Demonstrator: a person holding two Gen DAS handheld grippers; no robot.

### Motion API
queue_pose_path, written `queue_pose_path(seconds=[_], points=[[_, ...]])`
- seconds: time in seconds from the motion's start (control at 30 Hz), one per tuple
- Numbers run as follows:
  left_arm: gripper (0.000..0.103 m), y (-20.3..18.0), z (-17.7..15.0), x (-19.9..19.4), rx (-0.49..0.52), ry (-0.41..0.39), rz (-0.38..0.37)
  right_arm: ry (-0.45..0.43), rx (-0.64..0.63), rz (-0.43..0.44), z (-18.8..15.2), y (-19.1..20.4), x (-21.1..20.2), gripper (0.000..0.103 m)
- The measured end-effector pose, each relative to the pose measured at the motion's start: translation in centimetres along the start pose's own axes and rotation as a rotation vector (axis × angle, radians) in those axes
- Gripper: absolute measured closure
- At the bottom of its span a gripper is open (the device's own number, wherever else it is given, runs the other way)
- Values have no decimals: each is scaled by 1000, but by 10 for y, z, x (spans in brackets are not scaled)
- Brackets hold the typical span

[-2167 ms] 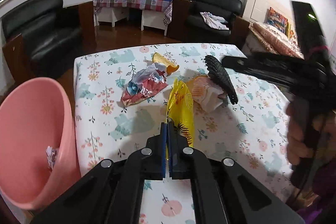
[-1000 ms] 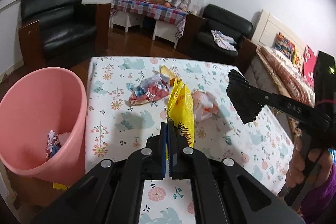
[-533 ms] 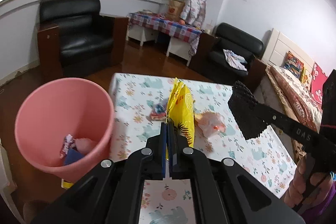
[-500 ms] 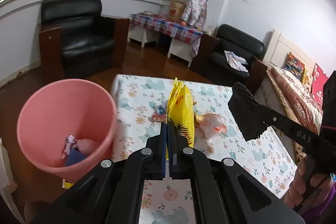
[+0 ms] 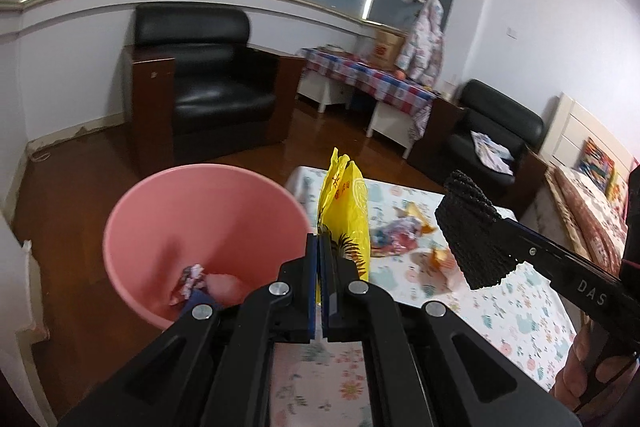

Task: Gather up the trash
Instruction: 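Carry the black pad in the right tool while the left tool carries the yellow wrapper to the bucket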

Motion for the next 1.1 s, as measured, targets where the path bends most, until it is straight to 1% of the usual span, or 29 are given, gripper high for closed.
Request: queue_pose_path(seconds=[0.17, 0.5, 0.73, 1.0, 1.1], points=[[102, 27, 0, -2, -45, 0, 59, 22, -46, 44, 8, 25, 18, 91], [102, 67, -2, 4, -126, 17, 138, 87, -132, 97, 14, 72, 60, 91], [102, 87, -5, 13, -173, 39, 175, 128, -181, 119, 13, 99, 83, 91], [102, 110, -9, 28, -214, 75, 206, 182, -199, 136, 9, 111, 114, 91], [102, 114, -10, 34, -230, 88, 204, 196, -204, 142, 8, 116, 122, 91]])
Point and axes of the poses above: each gripper's, at about its wrist camera, not at the fingertips, and x roughly the way its jaws point, y to its left, z to its top, the point moved 5 cm from there along x, roughly the way its jaws point, and after that the axes turned 9 degrees about y, right-handed, at the moved point
